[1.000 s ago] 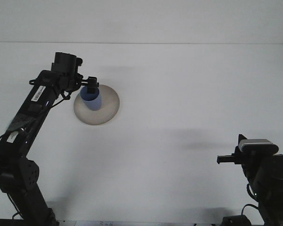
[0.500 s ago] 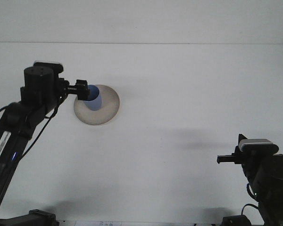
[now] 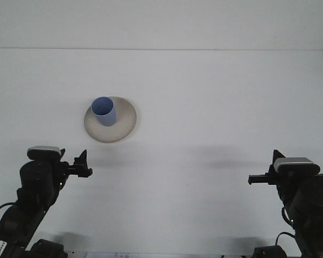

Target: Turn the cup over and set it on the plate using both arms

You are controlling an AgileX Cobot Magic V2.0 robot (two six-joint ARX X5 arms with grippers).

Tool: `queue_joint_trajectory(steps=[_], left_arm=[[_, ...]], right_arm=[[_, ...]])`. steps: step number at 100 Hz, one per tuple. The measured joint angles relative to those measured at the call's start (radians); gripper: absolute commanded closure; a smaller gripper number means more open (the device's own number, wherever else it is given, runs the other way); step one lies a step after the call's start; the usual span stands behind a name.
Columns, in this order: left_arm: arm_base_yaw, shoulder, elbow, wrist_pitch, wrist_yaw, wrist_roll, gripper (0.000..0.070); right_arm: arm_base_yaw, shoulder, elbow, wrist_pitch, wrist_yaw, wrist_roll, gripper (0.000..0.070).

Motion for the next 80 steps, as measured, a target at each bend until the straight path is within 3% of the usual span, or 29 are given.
queue_joint_trajectory(steps=[1,80], left_arm=[[0.000,-0.007,-0.008,0.000,0.000,-0.002,0.0700],[0.000,-0.169,-0.060,0.065,-0.001,-0.039,0.0684]], right_arm=[[0.000,0.000,0.000,0.000,0.000,0.000,0.0700],[0.000,0.000,0.000,0.000,0.000,0.000,0.0700]])
